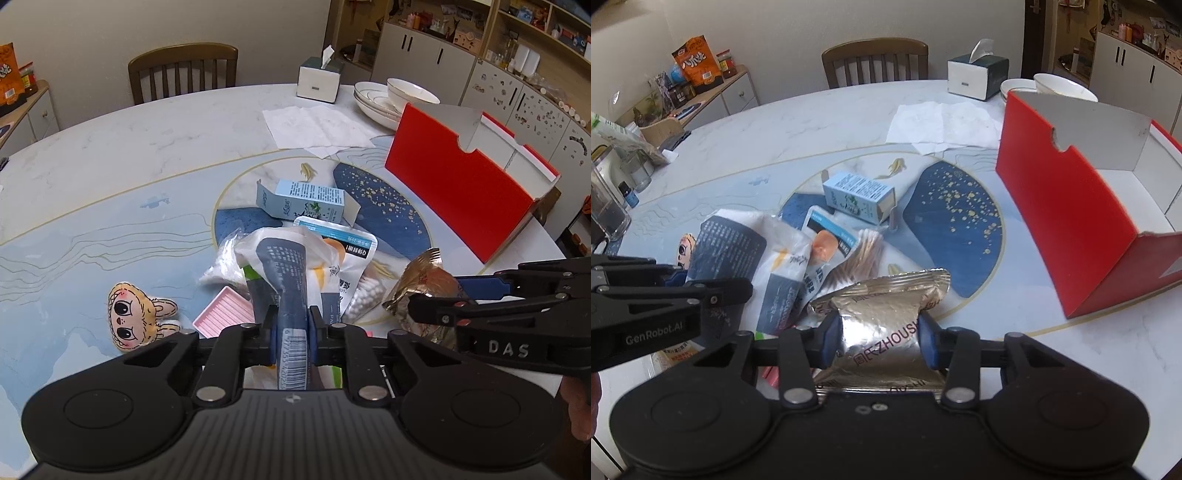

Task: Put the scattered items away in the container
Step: 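Carry both held packets over the red-and-white box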

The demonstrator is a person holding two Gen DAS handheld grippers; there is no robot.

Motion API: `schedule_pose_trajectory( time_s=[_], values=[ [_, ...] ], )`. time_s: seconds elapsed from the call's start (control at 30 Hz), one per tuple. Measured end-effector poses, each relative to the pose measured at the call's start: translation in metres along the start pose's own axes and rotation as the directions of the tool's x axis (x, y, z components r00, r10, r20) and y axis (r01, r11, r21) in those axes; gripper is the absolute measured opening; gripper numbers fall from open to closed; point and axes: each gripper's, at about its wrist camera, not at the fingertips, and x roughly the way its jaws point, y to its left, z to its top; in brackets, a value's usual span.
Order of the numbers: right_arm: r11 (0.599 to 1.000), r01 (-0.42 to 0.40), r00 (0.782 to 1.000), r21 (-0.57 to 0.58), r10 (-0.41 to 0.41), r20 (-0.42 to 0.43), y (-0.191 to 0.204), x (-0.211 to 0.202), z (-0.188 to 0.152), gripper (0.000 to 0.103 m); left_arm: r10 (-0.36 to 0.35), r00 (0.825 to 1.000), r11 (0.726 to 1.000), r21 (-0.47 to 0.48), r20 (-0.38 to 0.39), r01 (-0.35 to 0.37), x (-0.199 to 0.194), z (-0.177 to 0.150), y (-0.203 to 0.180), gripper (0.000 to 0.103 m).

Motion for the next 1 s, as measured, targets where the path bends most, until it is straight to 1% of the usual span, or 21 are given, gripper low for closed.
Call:
schedule_pose_trajectory(
  time_s=[0.13,0.3,0.4,0.57,0.73,1.0],
  values=[
    [1.000,-0.025,1.000,0.006,0.025,0.007,-0.012,-0.010,0.005,0.042,0.011,1.000,1.000,-0.018,0.017,-0.011,-0.009,0.001,-0.003,0.013],
    [0.998,-0.058,0.998,-0.020,0.059,0.013,-0.025,-0.028,0.014,0.042,0.022,0.999,0.999,-0.042,0.037,-0.020,-0.026,0.006,-0.011,0.013],
    [0.996,-0.084,0.996,-0.029,0.085,0.015,-0.033,-0.040,0.020,0.042,0.020,0.999,0.998,-0.054,0.044,-0.018,-0.034,0.010,-0.019,0.013],
    [0.994,-0.103,0.994,-0.043,0.104,0.033,-0.050,-0.060,0.032,0.042,0.011,0.998,0.997,-0.081,0.068,-0.005,-0.047,0.020,-0.037,0.013],
    [0.993,-0.097,0.994,-0.064,0.100,0.052,-0.068,-0.074,0.042,0.042,-0.003,0.996,0.998,-0.067,0.088,0.009,-0.052,0.033,-0.060,0.013],
    [0.994,-0.096,0.990,-0.052,0.101,0.101,-0.108,-0.089,0.056,0.042,-0.026,0.991,0.999,-0.033,0.132,0.031,-0.048,0.061,-0.101,0.013]
  ],
)
